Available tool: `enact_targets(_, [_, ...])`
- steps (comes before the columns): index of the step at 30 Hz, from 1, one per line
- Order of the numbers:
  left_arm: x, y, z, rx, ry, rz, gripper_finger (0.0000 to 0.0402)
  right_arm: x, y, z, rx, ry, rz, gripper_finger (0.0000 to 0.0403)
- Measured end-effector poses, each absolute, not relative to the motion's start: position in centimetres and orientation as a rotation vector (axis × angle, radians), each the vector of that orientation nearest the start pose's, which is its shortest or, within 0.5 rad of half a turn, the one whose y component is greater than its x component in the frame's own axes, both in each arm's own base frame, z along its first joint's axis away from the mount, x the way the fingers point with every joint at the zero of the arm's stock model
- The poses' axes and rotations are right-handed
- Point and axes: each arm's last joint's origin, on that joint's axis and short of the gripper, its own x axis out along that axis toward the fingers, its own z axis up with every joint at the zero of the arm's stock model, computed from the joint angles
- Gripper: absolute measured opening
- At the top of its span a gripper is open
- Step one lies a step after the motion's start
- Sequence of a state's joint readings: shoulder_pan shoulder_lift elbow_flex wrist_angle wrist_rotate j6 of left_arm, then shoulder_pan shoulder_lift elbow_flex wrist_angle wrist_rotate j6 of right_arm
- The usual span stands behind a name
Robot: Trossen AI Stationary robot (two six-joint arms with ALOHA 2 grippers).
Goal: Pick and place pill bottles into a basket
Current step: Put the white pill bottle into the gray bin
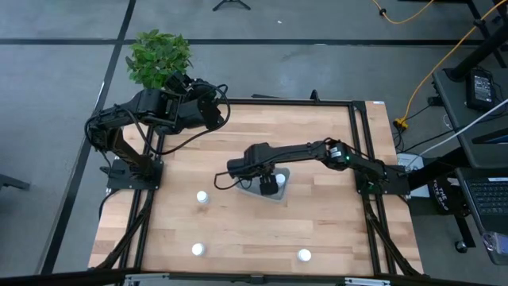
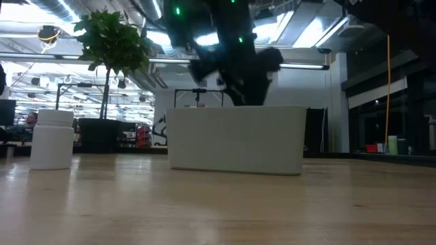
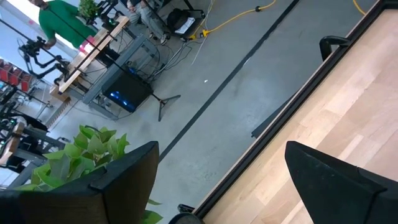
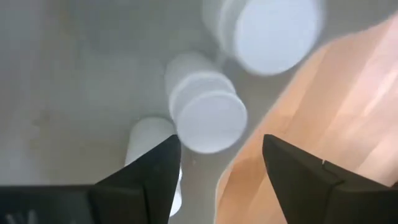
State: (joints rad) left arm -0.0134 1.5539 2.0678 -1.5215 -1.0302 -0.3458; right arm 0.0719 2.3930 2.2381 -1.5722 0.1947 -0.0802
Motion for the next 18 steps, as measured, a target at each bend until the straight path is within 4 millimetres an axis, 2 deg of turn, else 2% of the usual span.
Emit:
enact_targets(6, [24.4,2.2,47.0,0.237,0.735,1.053,0.0342,44.7,3.4,26.6,-0.214,1.524,-0.084,0.0229])
enact_targets(10, [24.0,1.9,46.8,0.238,0.769,1.042,0.0342,42.2,2.8,31.1,-0.171,1.408,-0.263,0.0229])
enact_targets(14, [24.1,0.7,45.7,0.170,0.802,0.939,0.0342,38.0,2.2,36.4,-0.199,1.222,-0.537,0.0229])
enact_targets(18, [24.4,-1.6,42.5,0.180,0.945,0.774,0.0342,31.7,2.2,40.6,-0.170,0.977,-0.797,0.0229])
